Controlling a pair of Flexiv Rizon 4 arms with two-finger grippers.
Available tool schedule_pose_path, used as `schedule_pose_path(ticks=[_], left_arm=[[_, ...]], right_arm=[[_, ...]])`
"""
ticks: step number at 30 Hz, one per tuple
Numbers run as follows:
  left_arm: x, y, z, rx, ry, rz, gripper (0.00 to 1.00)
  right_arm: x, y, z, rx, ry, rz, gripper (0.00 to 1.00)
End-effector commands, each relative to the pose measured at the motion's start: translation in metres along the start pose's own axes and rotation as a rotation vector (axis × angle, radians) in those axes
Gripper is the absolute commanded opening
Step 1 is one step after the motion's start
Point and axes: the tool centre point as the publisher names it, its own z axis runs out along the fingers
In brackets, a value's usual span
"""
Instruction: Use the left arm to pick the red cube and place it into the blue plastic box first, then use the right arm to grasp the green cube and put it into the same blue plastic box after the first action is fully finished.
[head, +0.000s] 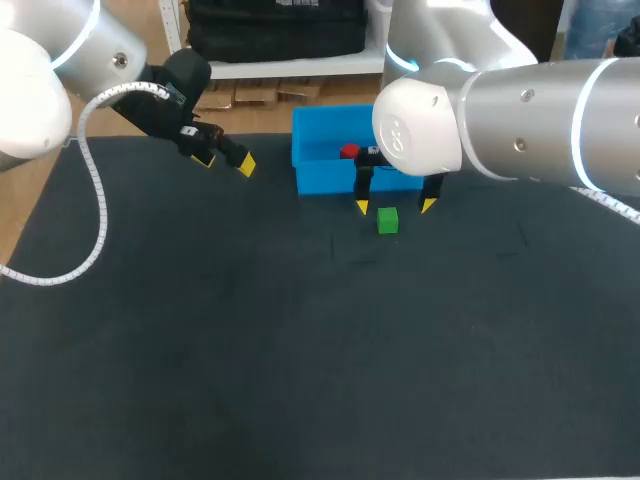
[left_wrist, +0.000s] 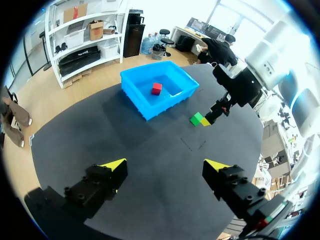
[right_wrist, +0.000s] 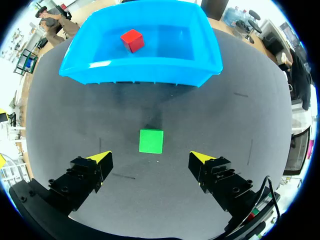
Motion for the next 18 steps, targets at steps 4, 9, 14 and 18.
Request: schedule_pose_path(ticks=[4,9,14,18], left_arm=[[0.002,0.000,0.000,0.002,-0.006,0.002,1.00],[0.002,0.000,0.000,0.002,-0.006,0.002,1.00],[0.002,0.000,0.000,0.002,-0.006,0.002,1.00],[0.002,0.000,0.000,0.002,-0.006,0.002,1.00]], right_arm=[[-0.005,0.002,0.010,0.004,0.018,-0.003,1.00],[-0.006,0.003,0.014,0.008,0.021,-0.008,1.00],[-0.007,0.005,0.018,0.013,0.019,-0.016,1.00],[-0.008,0.007,0.023,0.027,0.009,-0.028,1.00]])
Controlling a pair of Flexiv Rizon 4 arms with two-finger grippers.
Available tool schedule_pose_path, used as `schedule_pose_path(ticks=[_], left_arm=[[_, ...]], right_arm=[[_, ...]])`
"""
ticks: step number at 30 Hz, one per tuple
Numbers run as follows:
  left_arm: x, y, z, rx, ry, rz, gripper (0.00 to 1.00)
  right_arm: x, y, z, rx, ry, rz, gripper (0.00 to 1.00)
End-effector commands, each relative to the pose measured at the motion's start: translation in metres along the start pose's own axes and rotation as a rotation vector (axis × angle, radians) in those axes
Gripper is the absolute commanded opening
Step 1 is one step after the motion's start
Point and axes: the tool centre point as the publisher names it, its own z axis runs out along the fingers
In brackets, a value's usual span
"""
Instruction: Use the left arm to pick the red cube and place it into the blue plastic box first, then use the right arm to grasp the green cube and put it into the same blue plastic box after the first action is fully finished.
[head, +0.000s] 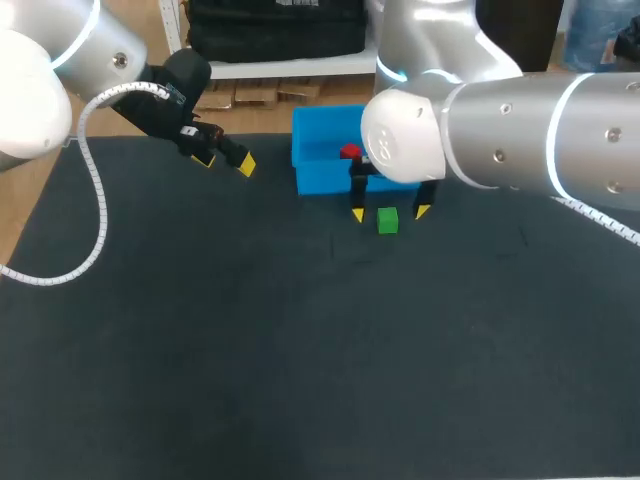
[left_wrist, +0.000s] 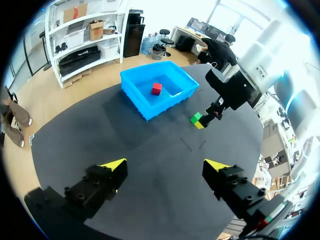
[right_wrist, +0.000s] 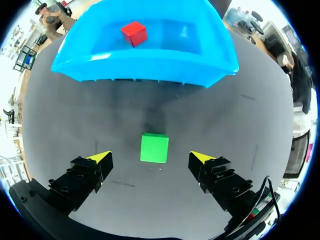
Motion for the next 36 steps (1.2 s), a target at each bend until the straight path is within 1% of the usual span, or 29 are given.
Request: schedule_pose_path(ticks=[1,8,17,23,34,35,36], left_arm=[[0.002,0.000,0.000,0.002,-0.006,0.002,1.00],[0.002,0.000,0.000,0.002,-0.006,0.002,1.00],[0.002,0.000,0.000,0.002,-0.006,0.002,1.00],[0.002,0.000,0.000,0.002,-0.006,0.002,1.00],[0.002,0.000,0.000,0.002,-0.006,0.002,1.00],[0.002,0.000,0.000,0.002,-0.006,0.002,1.00],[0.002,0.000,0.000,0.002,-0.006,0.002,1.00]], right_arm=[[-0.003,0.004,0.005,0.017,-0.005,-0.007,1.00],[-0.005,0.006,0.009,0.036,-0.024,-0.009,1.00],[-0.006,0.004,0.013,0.054,-0.046,0.033,1.00],[-0.005,0.001,0.015,0.037,-0.039,0.079,1.00],[-0.003,-0.004,0.019,0.027,-0.038,0.092,1.00],[-0.003,-0.004,0.020,0.027,-0.039,0.092,0.87],[-0.003,-0.004,0.020,0.026,-0.040,0.092,0.47]])
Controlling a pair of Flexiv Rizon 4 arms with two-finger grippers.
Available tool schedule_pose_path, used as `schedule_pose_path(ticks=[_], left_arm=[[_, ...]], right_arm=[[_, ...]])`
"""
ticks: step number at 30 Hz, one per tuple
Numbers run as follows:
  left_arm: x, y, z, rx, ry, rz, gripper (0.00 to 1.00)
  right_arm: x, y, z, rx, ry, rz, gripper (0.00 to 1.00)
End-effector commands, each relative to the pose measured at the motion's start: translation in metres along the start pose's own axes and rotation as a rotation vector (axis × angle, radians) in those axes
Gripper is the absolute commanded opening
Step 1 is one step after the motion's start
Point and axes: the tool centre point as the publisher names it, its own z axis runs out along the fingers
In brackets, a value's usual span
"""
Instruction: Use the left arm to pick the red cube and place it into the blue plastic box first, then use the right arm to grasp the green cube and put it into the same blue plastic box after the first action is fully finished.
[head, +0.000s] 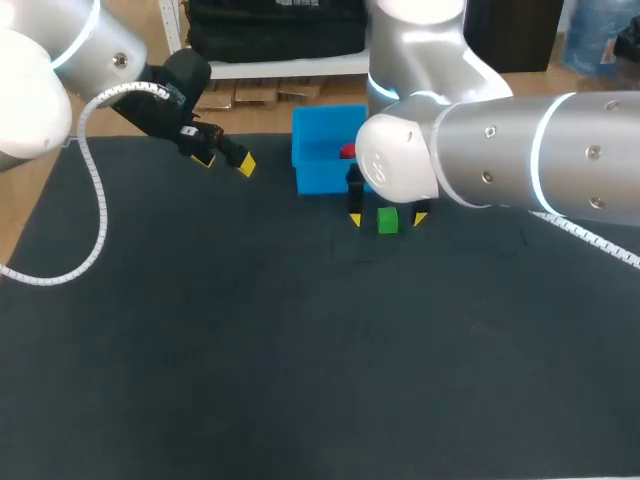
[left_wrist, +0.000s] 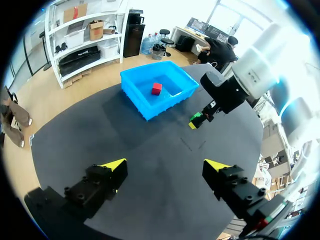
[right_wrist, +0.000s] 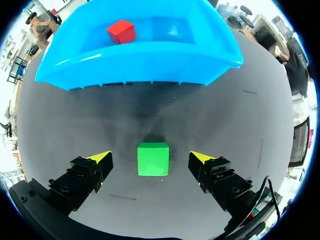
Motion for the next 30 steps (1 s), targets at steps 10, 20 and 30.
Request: schedule_pose_path(ticks=[10,20,30], left_arm=[[0.002,0.000,0.000,0.002,-0.006,0.002,1.00],[0.002,0.000,0.000,0.002,-0.006,0.002,1.00],[0.002,0.000,0.000,0.002,-0.006,0.002,1.00]], right_arm=[[0.003,-0.003,0.002,-0.011,-0.011,0.000,0.00],[0.006,-0.006,-0.009,-0.008,-0.015,-0.008,0.00],[0.004,-0.011,-0.028,-0.019,-0.035,-0.007,0.00]])
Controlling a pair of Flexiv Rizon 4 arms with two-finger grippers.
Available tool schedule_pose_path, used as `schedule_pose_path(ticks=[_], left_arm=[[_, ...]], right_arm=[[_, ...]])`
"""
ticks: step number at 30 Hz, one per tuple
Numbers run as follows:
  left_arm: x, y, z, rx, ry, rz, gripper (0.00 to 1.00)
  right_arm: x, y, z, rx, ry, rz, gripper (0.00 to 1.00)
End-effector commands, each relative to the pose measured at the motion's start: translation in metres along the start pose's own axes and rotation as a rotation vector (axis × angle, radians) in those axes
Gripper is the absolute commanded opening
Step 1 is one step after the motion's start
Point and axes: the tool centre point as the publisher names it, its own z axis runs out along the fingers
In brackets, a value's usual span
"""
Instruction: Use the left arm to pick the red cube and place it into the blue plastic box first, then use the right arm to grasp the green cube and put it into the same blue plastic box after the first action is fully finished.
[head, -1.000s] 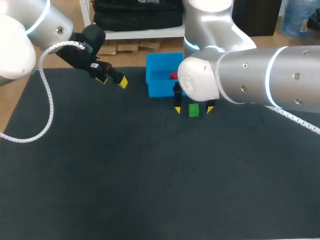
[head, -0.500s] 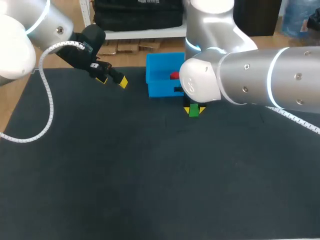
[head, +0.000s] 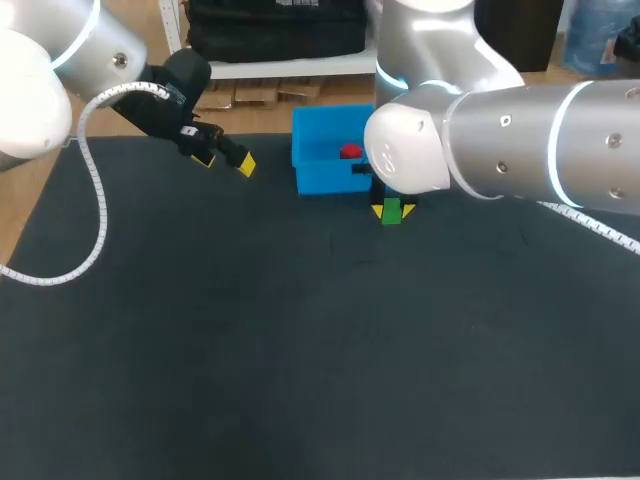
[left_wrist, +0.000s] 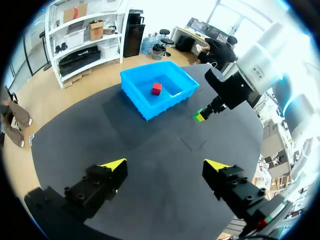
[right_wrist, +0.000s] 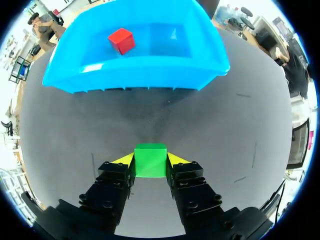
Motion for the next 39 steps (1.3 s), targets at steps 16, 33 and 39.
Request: schedule_pose_path(ticks=[16,33,39], left_arm=[[0.002,0.000,0.000,0.002,-0.006,0.002,1.00],[0.002,0.000,0.000,0.002,-0.006,0.002,1.00],[0.002,0.000,0.000,0.002,-0.006,0.002,1.00]], right_arm=[[-0.001,-0.030,-0.049,-0.040,-0.093,0.003,0.00],[-0.016,-0.045,-0.090,-0.101,-0.170,-0.050,0.00],[-0.027,-0.047,-0.103,-0.112,-0.200,-0.089,0.00]])
